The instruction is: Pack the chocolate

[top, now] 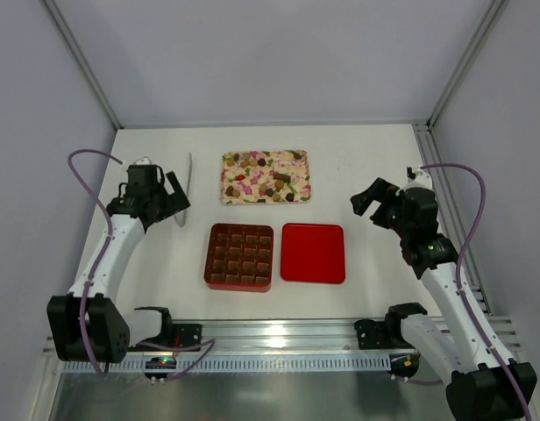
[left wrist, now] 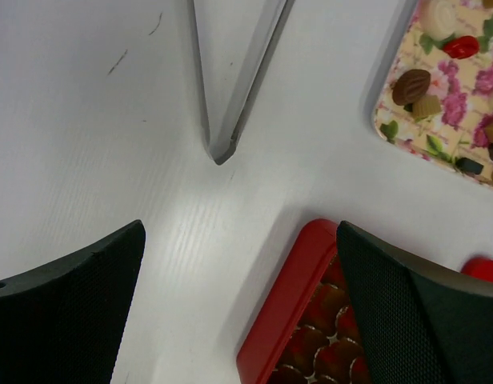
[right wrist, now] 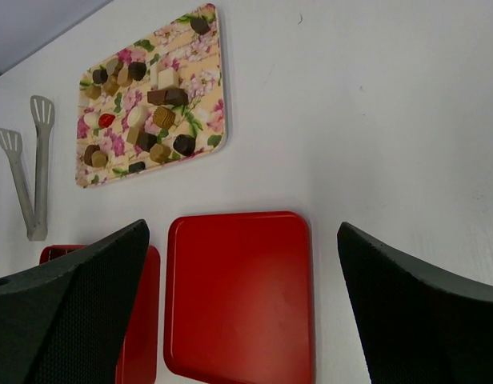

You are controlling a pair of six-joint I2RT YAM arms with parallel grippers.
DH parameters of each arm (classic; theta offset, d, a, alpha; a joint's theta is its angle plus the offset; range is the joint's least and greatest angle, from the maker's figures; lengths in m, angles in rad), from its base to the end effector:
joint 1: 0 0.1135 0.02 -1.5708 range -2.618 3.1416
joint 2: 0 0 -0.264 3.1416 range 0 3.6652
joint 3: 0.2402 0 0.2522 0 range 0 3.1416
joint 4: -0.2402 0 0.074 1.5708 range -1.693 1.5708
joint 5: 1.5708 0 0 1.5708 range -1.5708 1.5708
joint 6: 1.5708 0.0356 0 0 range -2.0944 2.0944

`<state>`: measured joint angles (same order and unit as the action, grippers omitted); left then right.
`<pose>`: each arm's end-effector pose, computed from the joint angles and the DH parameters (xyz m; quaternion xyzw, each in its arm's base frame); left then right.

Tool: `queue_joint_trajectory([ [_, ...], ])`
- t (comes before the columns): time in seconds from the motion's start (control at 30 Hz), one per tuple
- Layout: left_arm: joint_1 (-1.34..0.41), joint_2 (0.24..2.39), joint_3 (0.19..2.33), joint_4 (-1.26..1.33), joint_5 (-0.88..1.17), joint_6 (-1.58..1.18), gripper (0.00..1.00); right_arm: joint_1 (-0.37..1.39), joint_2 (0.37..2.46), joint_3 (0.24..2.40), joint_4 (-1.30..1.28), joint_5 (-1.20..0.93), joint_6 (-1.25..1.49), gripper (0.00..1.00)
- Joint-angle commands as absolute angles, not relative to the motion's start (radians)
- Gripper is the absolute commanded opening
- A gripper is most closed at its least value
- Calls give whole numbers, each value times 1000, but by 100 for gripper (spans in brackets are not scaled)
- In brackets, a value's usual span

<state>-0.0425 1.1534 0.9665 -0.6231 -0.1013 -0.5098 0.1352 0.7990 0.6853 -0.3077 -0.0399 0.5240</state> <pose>0.2402 -0.0066 0.2890 -0.2330 0.8978 -0.0559 0.3696 0.1842 0.0265 0.2897 0.1515 0.8255 0.1917 0.5088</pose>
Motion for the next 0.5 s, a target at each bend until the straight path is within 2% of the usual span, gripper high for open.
queue_joint_trajectory([
  [0.0, -28, 1253, 1014, -534, -113, -485, 100, 133, 801, 706, -243, -95, 508, 100],
  [0.3, -29, 1573, 1153, -442, -201, -391, 100, 133, 815, 690, -186, -163, 532, 100],
  [0.47, -28, 1675, 1190, -387, -219, -333, 100, 133, 811, 707, -187, -173, 531, 100],
])
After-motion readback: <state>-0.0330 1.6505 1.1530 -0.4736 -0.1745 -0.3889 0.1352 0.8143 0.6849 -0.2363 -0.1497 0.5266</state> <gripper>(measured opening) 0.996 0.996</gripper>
